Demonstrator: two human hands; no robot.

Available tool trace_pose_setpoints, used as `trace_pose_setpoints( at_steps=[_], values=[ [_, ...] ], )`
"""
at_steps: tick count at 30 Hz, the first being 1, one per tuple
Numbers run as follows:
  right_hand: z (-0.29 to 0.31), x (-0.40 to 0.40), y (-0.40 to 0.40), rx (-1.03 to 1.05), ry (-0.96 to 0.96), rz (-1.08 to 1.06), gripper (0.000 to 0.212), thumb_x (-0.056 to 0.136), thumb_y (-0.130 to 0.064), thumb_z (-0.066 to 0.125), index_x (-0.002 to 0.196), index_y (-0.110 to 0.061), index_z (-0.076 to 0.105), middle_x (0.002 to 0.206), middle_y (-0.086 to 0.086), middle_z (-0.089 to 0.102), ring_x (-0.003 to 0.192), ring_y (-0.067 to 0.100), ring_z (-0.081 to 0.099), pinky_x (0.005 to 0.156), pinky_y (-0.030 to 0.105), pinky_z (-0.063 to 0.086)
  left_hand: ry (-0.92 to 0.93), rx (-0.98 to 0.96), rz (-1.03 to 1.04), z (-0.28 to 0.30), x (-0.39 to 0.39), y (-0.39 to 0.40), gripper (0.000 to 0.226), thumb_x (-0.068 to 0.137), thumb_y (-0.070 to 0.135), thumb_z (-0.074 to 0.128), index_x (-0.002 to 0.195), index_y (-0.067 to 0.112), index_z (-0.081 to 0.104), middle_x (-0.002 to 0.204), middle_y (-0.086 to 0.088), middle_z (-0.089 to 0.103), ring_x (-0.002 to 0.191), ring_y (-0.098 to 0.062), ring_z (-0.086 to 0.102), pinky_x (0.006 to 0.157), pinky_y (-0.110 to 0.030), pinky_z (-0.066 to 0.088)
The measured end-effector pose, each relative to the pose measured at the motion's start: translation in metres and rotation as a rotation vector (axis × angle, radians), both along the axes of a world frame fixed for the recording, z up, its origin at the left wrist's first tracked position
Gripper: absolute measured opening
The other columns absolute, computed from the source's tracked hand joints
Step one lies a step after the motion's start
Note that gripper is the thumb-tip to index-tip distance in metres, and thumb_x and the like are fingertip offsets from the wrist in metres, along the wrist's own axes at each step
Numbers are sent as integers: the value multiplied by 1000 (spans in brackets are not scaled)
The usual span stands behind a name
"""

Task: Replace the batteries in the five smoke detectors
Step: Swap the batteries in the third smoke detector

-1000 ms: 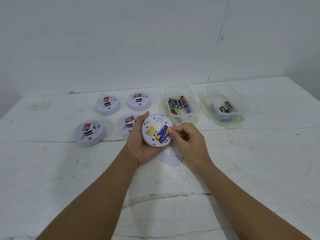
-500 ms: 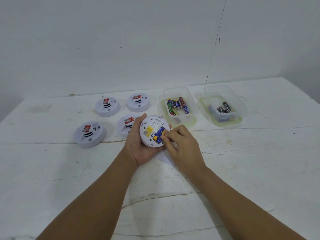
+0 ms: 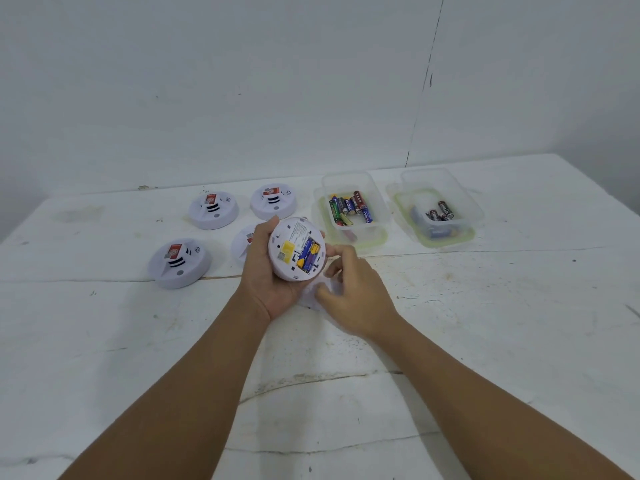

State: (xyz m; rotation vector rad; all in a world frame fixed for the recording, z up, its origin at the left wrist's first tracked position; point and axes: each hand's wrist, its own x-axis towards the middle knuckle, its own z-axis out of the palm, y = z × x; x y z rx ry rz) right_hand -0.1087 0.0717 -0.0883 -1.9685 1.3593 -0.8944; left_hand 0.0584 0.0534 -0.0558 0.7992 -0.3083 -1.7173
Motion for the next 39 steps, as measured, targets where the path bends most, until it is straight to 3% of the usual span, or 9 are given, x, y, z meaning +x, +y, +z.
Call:
trace_pose_setpoints(
  at_steps=[4,10,15,19,22,24,28,32,39],
  values=[
    [-1,0,-3,-27,236,56,74,77,-65,75,139,-40,44,113,-17,51,105,11,44,95,37,38,-70,-31,1,5,14,9,45,97,43,58,128,11,65,123,-17,64,112,-34,61,104,-46,49],
    [2,2,-8,33,343,77,68,82,-68,73,139,-34,60,125,-6,52,121,19,43,104,38,37,-39,-49,63,6,35,34,44,91,47,58,109,13,79,119,-18,71,125,-37,56,117,-48,40],
    [1,8,-3,8,218,-23,67,73,-60,83,130,-30,63,116,-7,52,116,17,48,99,34,40,-25,-44,56,2,40,48,63,87,47,63,141,14,63,143,-14,63,142,-35,49,119,-52,36],
    [6,12,5,1,-157,-197,67,61,-62,75,120,-34,61,112,-9,51,111,19,51,98,36,48,42,-37,66,1,41,54,59,93,49,61,141,14,63,143,-16,62,139,-35,52,118,-52,37],
    [17,22,11,-80,-331,-135,62,66,-57,78,121,-34,59,117,-15,50,112,18,53,94,33,50,58,-33,33,-1,36,55,59,96,51,58,140,12,64,139,-19,62,125,-36,60,112,-51,44],
    [25,31,18,-124,-325,-7,63,69,-52,81,125,-31,60,118,-22,49,112,15,53,92,30,50,46,-25,-29,0,29,56,59,99,52,53,137,10,66,140,-20,63,123,-36,63,105,-50,49],
    [25,47,22,-187,-156,98,69,70,-60,72,130,-28,61,121,-9,50,114,12,48,99,33,47,69,5,-98,4,26,60,55,101,52,47,106,8,80,112,-14,74,98,-29,75,77,-38,62],
    [20,53,21,-228,-96,141,69,74,-61,72,133,-25,64,122,-4,54,115,18,52,100,44,48,96,45,-106,2,29,59,46,99,50,53,114,10,71,109,-11,72,97,-26,73,76,-37,61],
    [24,57,19,-223,-111,153,67,75,-62,73,133,-30,67,120,-8,58,114,17,52,100,44,46,76,43,-176,2,31,57,41,92,47,60,112,13,72,110,-8,70,101,-24,70,83,-34,56]
  ],
)
